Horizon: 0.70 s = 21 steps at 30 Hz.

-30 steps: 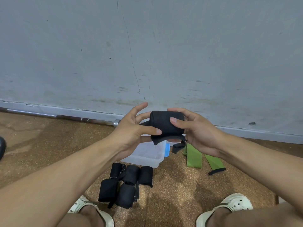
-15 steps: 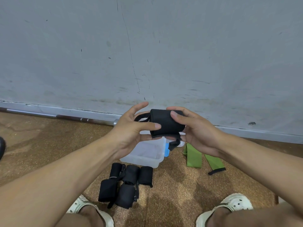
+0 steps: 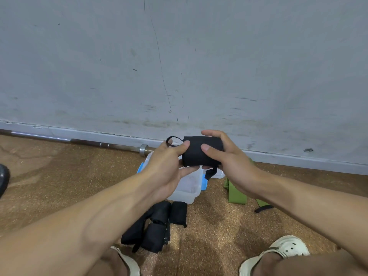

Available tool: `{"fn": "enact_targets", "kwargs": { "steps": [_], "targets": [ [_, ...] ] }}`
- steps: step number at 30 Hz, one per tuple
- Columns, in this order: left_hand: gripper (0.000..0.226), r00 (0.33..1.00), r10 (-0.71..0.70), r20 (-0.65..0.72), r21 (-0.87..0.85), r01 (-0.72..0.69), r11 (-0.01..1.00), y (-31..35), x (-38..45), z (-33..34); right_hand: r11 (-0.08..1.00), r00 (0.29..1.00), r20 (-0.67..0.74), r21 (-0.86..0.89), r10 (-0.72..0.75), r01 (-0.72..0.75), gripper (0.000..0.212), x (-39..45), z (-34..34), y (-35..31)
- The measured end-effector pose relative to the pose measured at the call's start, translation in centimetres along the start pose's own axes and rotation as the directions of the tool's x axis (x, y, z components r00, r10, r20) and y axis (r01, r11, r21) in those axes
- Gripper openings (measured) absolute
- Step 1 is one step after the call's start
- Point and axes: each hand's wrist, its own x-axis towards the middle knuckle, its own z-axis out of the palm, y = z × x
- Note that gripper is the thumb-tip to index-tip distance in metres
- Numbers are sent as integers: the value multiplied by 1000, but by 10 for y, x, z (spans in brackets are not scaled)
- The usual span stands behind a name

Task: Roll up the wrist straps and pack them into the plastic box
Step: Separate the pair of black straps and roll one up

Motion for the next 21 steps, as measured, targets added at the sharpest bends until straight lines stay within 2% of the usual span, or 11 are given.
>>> {"fn": "enact_targets", "kwargs": {
  "steps": [3,5,8,11,13,18,21],
  "targets": [
    [17,989,61,-132,18,-59,998,-8,-1,9,996,1000,-9,-82,-21,20,38,-1,10,3],
    [20,979,41,-198,-28,-48,998,-11,-4,16,992,999,-13,-119,-36,34,42,-1,17,7],
    [25,970,-10,-242,-85,-11,996,-12,-4,21,991,1000,-8,-134,-30,28,45,1,25,11],
    [42,963,26,-268,-27,-34,999,-13,3,20,988,999,20,-153,-27,30,52,1,26,13],
    [47,966,49,-254,22,-45,999,-13,5,19,988,999,28,-151,-24,28,55,0,25,14],
    [29,986,40,-165,17,-38,999,-8,2,15,991,998,-13,-116,-63,61,62,3,14,7],
    [42,998,36,-52,83,-32,996,2,1,9,999,999,36,-44,-15,17,77,9,1,4]
  ]
}}
